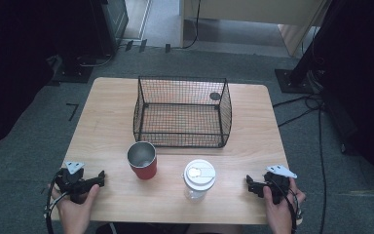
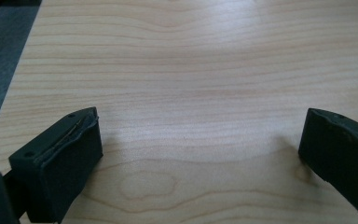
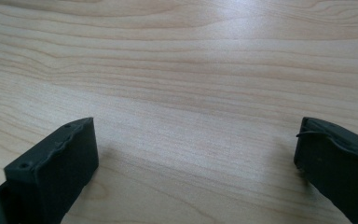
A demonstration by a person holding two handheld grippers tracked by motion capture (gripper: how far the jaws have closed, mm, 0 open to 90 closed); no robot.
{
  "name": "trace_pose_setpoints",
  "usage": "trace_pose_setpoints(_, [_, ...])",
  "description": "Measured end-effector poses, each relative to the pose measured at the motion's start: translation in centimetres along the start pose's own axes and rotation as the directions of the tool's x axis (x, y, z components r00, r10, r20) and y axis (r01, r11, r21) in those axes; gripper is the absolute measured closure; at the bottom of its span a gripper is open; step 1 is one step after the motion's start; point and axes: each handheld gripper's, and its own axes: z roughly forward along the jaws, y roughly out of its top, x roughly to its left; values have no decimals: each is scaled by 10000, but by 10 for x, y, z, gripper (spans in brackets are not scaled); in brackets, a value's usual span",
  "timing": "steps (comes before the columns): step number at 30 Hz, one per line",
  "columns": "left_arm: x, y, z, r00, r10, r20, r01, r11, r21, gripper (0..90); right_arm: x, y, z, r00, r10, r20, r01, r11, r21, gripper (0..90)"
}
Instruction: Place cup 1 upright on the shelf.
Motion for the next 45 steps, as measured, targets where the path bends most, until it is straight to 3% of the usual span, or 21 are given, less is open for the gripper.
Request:
trace_pose_setpoints(4, [-3,0,0,9998,-125,-124,125,9999,7,0,0,0,0,10000,2,-2,-2,10000,1,0])
trace_pose_setpoints(9, [-2,-1,-4,9999,114,68,-116,9997,212,0,0,0,0,10000,-1,-2,1,10000,-1,0])
trace_pose_setpoints(13, [-6,-1,-13,9975,313,629,-302,9994,-177,0,0,0,0,10000,5,-6,-5,10000,-3,0])
trace_pose_setpoints(15, [-14,1,-19,9948,631,800,-604,9976,-350,0,0,0,0,10000,10,-6,-10,10000,-5,0])
trace_pose_setpoints(18, [-28,5,-27,9861,1182,1166,-1119,9919,-594,0,0,0,0,10000,5,-7,-5,10000,-2,0])
trace_pose_setpoints(22, [-44,10,-36,9746,1463,1697,-1317,9868,-943,0,0,0,0,10000,8,-5,-8,10000,-1,0])
trace_pose_setpoints(26, [-59,12,-46,9555,1915,2246,-1637,9770,-1364,0,0,0,0,10000,3,-5,-3,10000,-4,0])
trace_pose_setpoints(29, [-66,12,-50,9429,2025,2646,-1635,9731,-1623,0,0,0,0,10000,1,-9,-1,10000,1,0])
trace_pose_setpoints(39, [-92,18,-57,9041,2686,3323,-2098,9566,-2024,0,0,0,0,10000,7,-6,-7,10000,-4,0])
trace_pose_setpoints(45, [-102,24,-57,8950,2856,3427,-2218,9514,-2136,0,0,0,0,10000,11,-5,-11,10000,-3,0])
